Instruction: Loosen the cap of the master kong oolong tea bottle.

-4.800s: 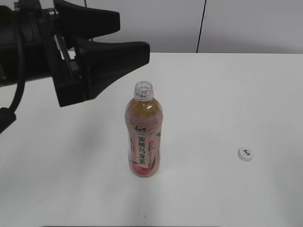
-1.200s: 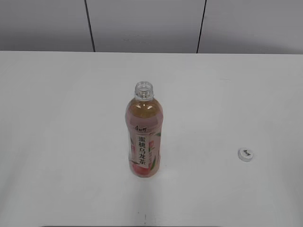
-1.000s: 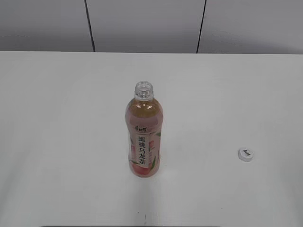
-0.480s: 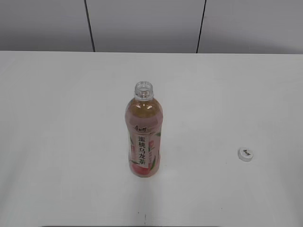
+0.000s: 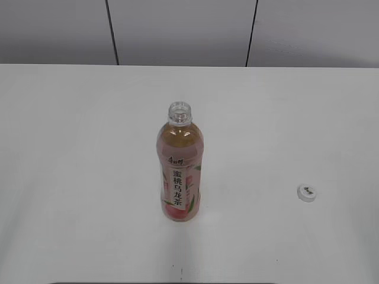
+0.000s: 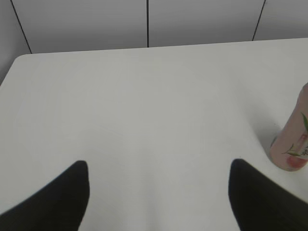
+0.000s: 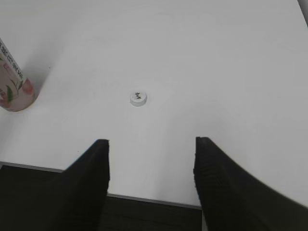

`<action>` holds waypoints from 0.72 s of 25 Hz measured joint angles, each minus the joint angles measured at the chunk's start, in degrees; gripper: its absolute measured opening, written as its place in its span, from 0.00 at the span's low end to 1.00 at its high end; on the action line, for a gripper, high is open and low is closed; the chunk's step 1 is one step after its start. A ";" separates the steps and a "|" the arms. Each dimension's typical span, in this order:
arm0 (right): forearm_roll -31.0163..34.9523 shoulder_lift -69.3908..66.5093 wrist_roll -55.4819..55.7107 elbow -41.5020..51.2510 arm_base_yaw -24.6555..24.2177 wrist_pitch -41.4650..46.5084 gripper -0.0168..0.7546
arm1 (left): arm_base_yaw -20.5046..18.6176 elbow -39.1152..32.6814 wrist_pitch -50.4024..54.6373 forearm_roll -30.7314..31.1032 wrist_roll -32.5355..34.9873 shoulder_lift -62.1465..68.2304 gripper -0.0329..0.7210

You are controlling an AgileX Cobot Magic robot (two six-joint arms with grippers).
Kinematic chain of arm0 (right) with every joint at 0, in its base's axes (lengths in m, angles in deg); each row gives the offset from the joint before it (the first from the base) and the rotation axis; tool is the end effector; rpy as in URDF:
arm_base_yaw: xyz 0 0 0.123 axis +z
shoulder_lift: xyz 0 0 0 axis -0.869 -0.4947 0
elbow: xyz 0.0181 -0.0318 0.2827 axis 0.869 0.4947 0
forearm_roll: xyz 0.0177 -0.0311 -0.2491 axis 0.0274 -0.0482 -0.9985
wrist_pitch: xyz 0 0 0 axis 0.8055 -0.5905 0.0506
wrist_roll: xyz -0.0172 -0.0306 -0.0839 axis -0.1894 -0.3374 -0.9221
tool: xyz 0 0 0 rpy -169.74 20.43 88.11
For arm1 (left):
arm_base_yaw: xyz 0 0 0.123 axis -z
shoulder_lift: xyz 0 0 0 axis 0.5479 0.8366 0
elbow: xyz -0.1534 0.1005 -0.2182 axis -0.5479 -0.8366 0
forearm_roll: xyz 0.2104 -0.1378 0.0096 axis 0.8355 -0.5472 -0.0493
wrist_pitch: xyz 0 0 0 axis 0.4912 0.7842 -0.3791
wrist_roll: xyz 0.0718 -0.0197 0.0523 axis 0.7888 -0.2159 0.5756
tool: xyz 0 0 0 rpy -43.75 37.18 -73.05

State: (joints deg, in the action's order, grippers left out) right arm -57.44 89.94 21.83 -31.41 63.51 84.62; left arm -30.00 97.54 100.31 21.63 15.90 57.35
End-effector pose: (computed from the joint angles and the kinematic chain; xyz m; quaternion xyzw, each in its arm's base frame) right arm -0.0100 0.0114 0.2769 -0.1127 0.8510 0.0379 0.5116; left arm -0.0121 -0.0002 0.2960 0.0319 0.8256 -0.0161 0.5631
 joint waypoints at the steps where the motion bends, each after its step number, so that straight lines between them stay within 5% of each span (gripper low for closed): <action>1: 0.00 0.00 0.00 0.00 0.00 0.00 0.58 | 0.00 0.00 0.00 0.00 0.00 0.00 0.76; 18: -9.90 0.00 10.04 0.00 0.00 0.00 0.58 | 0.00 0.00 0.00 0.00 0.00 0.00 0.76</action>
State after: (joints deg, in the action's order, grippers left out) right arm -67.35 89.94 31.87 -31.41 63.51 84.62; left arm -30.00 97.54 100.31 21.63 15.90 57.35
